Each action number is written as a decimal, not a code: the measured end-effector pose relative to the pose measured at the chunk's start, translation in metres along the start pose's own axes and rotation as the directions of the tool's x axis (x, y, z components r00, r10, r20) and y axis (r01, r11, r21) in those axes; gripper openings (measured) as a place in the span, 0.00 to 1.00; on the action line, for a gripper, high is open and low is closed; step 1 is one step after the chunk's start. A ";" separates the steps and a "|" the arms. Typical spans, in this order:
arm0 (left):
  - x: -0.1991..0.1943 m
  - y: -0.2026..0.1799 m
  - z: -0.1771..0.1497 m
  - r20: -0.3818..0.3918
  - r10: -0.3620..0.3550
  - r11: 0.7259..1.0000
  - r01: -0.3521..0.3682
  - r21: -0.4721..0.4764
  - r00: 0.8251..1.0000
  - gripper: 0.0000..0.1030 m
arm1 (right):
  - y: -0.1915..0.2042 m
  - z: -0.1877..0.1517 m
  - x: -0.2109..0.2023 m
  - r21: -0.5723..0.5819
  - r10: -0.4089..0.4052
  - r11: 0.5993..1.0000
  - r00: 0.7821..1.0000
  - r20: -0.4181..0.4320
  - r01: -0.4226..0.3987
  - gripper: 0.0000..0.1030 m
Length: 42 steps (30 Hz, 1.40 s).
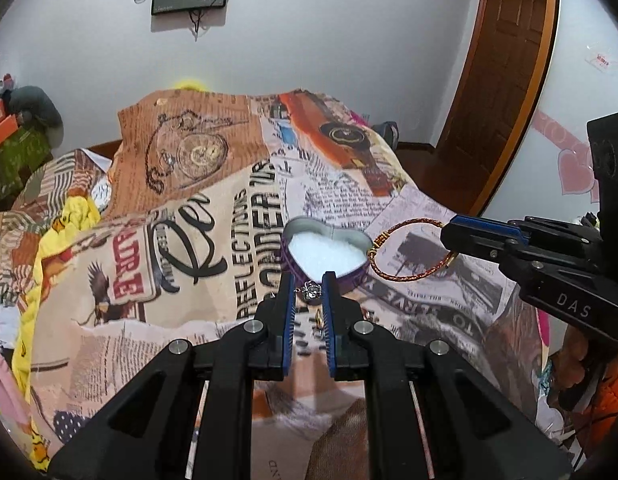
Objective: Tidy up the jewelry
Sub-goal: 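Grasp a gold bracelet from the pile with the right gripper, then carry the gold bracelet into the heart tin and open the right gripper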
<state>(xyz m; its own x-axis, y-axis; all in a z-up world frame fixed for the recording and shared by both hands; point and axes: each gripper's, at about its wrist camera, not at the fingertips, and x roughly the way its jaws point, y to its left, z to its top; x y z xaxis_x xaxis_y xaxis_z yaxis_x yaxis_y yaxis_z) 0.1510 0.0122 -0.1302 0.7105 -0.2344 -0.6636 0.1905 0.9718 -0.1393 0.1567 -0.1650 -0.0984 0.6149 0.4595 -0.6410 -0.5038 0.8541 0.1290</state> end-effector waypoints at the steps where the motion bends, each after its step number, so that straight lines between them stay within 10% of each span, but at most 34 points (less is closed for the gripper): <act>1: -0.001 -0.001 0.002 0.006 0.002 1.000 -0.002 0.002 1.000 0.12 | -0.001 0.002 0.001 0.001 -0.002 1.000 1.000 0.007 0.002 0.12; 19: 0.041 0.001 0.033 0.019 0.009 1.000 -0.009 0.015 1.000 0.12 | -0.019 0.019 0.037 0.015 0.002 1.000 1.000 0.018 -0.002 0.12; 42: 0.115 0.008 0.027 -0.145 -0.057 0.998 0.056 -0.008 0.988 0.12 | -0.026 0.007 0.104 -0.036 0.060 0.997 0.981 -0.185 -0.068 0.12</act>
<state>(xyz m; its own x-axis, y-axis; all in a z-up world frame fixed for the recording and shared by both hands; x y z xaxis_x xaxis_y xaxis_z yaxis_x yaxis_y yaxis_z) 0.2525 -0.0077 -0.1879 0.5927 -0.2827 -0.7542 0.2247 0.9572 -0.1822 0.2386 -0.1375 -0.1631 0.4604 0.4573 -0.7609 -0.5662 0.8114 0.1450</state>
